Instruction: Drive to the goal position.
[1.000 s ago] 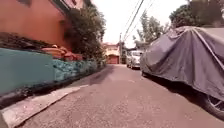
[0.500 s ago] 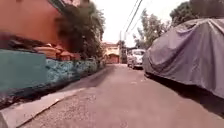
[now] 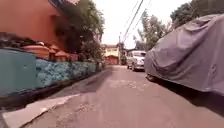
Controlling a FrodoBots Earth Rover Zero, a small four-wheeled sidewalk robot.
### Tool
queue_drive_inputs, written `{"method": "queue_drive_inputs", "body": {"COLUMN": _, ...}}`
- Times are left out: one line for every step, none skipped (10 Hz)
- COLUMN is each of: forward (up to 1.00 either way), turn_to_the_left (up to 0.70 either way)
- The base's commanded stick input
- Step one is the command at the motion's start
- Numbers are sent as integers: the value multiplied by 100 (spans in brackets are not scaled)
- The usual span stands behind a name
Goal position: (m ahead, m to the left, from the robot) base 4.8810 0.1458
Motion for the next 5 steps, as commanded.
{"method": "queue_drive_inputs", "body": {"forward": 70, "turn_to_the_left": 0}}
{"method": "queue_drive_inputs", "body": {"forward": 70, "turn_to_the_left": 0}}
{"method": "queue_drive_inputs", "body": {"forward": 70, "turn_to_the_left": 0}}
{"method": "queue_drive_inputs", "body": {"forward": 70, "turn_to_the_left": 0}}
{"method": "queue_drive_inputs", "body": {"forward": 70, "turn_to_the_left": 0}}
